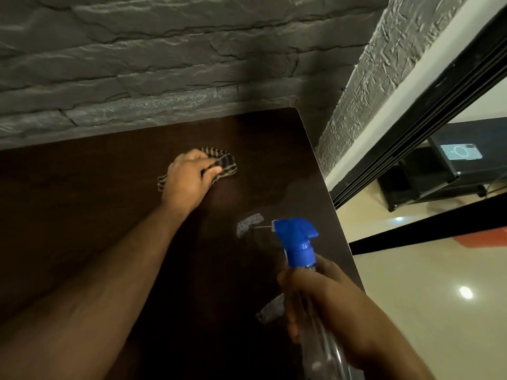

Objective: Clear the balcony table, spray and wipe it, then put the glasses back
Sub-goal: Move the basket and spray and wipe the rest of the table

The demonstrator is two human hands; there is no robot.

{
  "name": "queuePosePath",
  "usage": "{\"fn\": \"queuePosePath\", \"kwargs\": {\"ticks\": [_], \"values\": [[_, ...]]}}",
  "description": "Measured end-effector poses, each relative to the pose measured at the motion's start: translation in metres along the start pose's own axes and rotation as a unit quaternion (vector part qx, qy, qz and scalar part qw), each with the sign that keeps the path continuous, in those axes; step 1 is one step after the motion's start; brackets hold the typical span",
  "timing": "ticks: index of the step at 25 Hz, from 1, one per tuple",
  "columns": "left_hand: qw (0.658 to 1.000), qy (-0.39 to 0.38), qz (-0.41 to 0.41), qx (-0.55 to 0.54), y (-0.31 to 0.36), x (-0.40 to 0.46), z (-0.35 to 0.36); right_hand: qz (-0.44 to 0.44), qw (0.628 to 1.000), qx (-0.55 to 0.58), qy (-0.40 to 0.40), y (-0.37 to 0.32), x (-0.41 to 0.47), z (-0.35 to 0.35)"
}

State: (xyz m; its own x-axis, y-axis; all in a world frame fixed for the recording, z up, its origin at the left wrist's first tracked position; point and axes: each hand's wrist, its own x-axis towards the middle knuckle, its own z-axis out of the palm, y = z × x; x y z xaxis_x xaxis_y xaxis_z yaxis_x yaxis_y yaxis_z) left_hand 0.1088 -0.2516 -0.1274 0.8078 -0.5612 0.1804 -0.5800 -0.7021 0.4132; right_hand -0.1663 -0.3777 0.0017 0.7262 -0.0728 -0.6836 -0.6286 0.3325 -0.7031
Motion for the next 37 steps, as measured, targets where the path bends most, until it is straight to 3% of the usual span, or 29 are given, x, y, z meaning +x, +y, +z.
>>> {"fn": "queuePosePath", "kwargs": {"ticks": [5, 8, 11, 15, 16, 18, 21, 26, 33, 37], "values": [[1.0, -0.015, -0.008, -0.015, 0.039, -0.013, 0.01, -0.026, 0.999, -0.01, 0.022, -0.001, 0.003, -0.002], [0.991, -0.106, 0.065, -0.047, 0.091, -0.073, 0.011, -0.038, 0.999, -0.01, 0.021, -0.007, 0.002, -0.007], [0.988, -0.08, 0.128, -0.039, 0.067, -0.124, -0.004, -0.037, 0.999, -0.016, 0.004, -0.012, 0.0, -0.016], [0.998, -0.002, -0.053, 0.018, 0.047, -0.03, 0.004, -0.038, 0.999, -0.005, -0.002, -0.011, -0.004, -0.026], [0.999, -0.008, -0.051, 0.016, 0.065, -0.022, 0.012, -0.039, 0.999, 0.0, -0.002, -0.009, -0.006, -0.028], [0.998, -0.057, 0.03, 0.009, 0.094, -0.054, 0.024, -0.038, 0.999, 0.008, -0.01, -0.01, -0.009, -0.029], [0.99, -0.069, 0.119, -0.022, 0.072, -0.12, -0.001, -0.035, 0.999, 0.025, -0.009, -0.009, -0.015, -0.033], [0.997, -0.012, -0.044, 0.062, 0.042, -0.014, 0.004, -0.02, 0.998, 0.048, 0.02, -0.004, -0.021, -0.045], [1.0, -0.012, -0.005, 0.021, 0.118, 0.032, 0.065, -0.022, 0.993, 0.042, 0.106, -0.007, -0.013, -0.066], [0.993, -0.099, 0.06, 0.0, 0.169, -0.002, 0.065, -0.042, 0.991, 0.046, 0.116, -0.009, -0.017, -0.068]]}}
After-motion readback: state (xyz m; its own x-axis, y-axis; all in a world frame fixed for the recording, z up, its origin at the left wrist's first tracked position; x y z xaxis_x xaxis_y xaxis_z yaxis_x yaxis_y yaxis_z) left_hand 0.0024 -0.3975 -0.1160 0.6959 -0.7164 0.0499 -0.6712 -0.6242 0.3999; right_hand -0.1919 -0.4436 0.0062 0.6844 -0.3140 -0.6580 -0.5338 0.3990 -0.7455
